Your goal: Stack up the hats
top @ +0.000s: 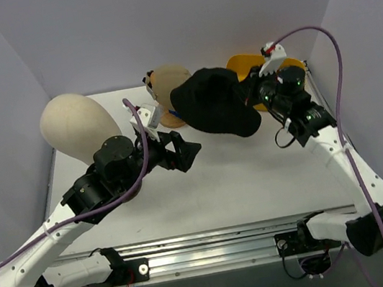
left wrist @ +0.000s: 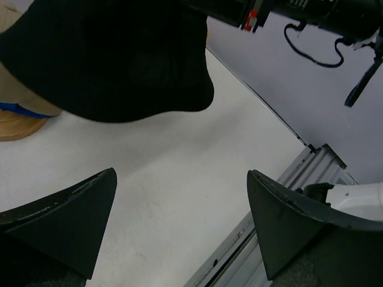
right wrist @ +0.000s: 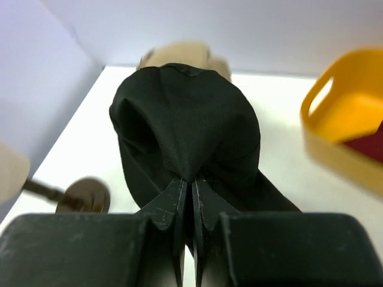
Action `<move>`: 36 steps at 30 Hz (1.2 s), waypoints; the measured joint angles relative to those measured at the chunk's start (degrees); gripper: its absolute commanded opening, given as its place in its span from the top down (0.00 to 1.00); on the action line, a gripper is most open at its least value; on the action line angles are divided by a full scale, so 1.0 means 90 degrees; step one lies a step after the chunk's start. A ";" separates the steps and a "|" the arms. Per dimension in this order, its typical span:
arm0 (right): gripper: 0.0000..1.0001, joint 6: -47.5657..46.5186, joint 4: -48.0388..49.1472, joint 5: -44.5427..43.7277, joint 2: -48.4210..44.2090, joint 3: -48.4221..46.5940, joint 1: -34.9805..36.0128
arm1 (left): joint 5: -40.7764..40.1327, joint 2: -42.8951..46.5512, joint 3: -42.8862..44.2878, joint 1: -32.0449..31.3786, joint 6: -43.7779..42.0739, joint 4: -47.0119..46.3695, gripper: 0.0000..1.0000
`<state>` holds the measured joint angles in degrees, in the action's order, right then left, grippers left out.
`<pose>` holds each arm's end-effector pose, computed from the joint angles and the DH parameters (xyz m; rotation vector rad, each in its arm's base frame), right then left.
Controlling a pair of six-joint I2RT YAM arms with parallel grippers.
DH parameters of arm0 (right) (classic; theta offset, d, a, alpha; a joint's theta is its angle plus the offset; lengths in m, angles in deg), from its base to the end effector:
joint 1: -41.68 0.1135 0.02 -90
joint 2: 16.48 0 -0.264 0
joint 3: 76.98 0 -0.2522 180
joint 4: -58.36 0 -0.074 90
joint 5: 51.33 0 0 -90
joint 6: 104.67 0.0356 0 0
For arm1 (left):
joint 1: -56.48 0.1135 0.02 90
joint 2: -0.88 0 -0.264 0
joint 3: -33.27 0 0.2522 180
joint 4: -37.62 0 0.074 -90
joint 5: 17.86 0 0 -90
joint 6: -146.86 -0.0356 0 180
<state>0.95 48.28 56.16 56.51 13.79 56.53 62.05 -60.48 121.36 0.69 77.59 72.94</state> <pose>0.2797 0.0852 0.4481 -0.2437 1.4824 0.6531 0.1325 -0.1838 0.4423 0.4087 1.7443 -0.8278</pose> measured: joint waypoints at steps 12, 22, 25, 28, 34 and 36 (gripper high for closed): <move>1.00 0.1367 0.0311 -0.1783 -0.3364 0.4252 0.1579 | 0.0233 0.0646 -0.1724 -0.0362 0.0576 0.0092 0.07; 1.00 0.2169 0.0517 -0.2545 -0.3738 0.5450 0.1933 | -0.0255 -0.0245 -0.2322 -0.0959 0.0872 -0.0328 0.10; 1.00 0.2246 0.0425 -0.2567 -0.3852 0.5377 0.1987 | -0.0257 -0.0413 -0.2344 -0.0998 0.0913 -0.0588 0.09; 1.00 0.2271 0.0061 -0.2567 -0.3934 0.4872 0.1994 | -0.0180 -0.0476 -0.2380 -0.0998 0.1025 -0.0860 0.09; 1.00 0.2397 -0.0056 -0.2511 -0.4369 0.3738 0.1994 | 0.0075 -0.0374 -0.2382 -0.0998 0.1404 -0.1256 0.09; 1.00 0.2433 -0.0051 -0.2470 -0.4452 0.3424 0.1996 | 0.0148 -0.0330 -0.2368 -0.0998 0.1496 -0.1321 0.09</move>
<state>22.85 47.82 33.93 16.45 44.61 74.49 63.39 -63.45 100.05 -8.29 91.05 61.05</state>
